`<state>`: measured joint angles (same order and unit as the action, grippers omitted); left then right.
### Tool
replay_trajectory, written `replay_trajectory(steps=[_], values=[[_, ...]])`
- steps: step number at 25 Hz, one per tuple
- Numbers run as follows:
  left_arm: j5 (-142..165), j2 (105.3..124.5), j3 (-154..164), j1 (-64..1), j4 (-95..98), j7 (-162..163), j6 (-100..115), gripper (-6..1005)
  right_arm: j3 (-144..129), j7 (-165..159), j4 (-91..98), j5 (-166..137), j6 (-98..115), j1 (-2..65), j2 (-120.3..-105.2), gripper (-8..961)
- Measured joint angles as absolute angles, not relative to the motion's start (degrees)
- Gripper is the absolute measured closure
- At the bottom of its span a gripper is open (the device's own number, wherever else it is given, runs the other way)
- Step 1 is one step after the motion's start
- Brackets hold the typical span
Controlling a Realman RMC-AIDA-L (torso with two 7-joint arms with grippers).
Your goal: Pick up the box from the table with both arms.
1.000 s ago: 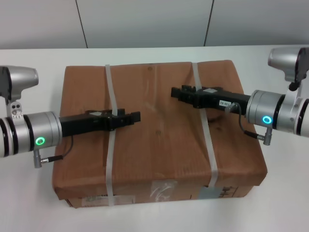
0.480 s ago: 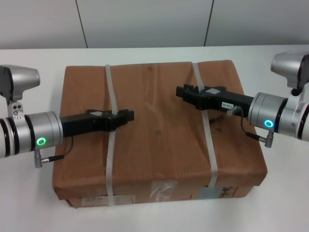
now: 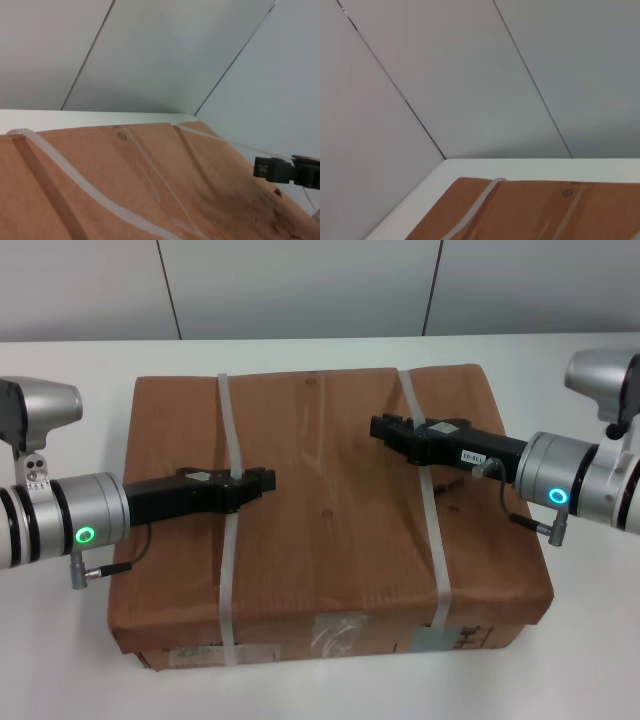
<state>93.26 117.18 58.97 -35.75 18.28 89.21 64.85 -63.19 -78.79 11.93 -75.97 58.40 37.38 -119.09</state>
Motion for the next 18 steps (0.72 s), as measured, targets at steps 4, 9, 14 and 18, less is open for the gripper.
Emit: replay_trajectory(steps=[4, 9, 14, 18], values=[[93.25, 117.17, 58.73, -35.63, 18.28, 89.21, 64.86, 842, -63.70, -81.89, 9.46, -73.14, 58.73, 37.60, -119.08, 731], [92.69, 117.15, 58.60, -35.31, 18.28, 89.16, 64.86, 841, -63.72, -84.85, 9.14, -73.07, 58.89, 37.32, -119.09, 774], [92.41, 117.15, 58.59, -35.20, 18.28, 88.96, 64.87, 840, -63.21, -84.80, 9.14, -72.99, 59.05, 37.29, -119.09, 920], [92.35, 117.15, 58.56, -35.06, 18.46, 88.92, 65.06, 839, -63.08, -84.80, 9.14, -72.95, 59.18, 37.19, -119.09, 916]])
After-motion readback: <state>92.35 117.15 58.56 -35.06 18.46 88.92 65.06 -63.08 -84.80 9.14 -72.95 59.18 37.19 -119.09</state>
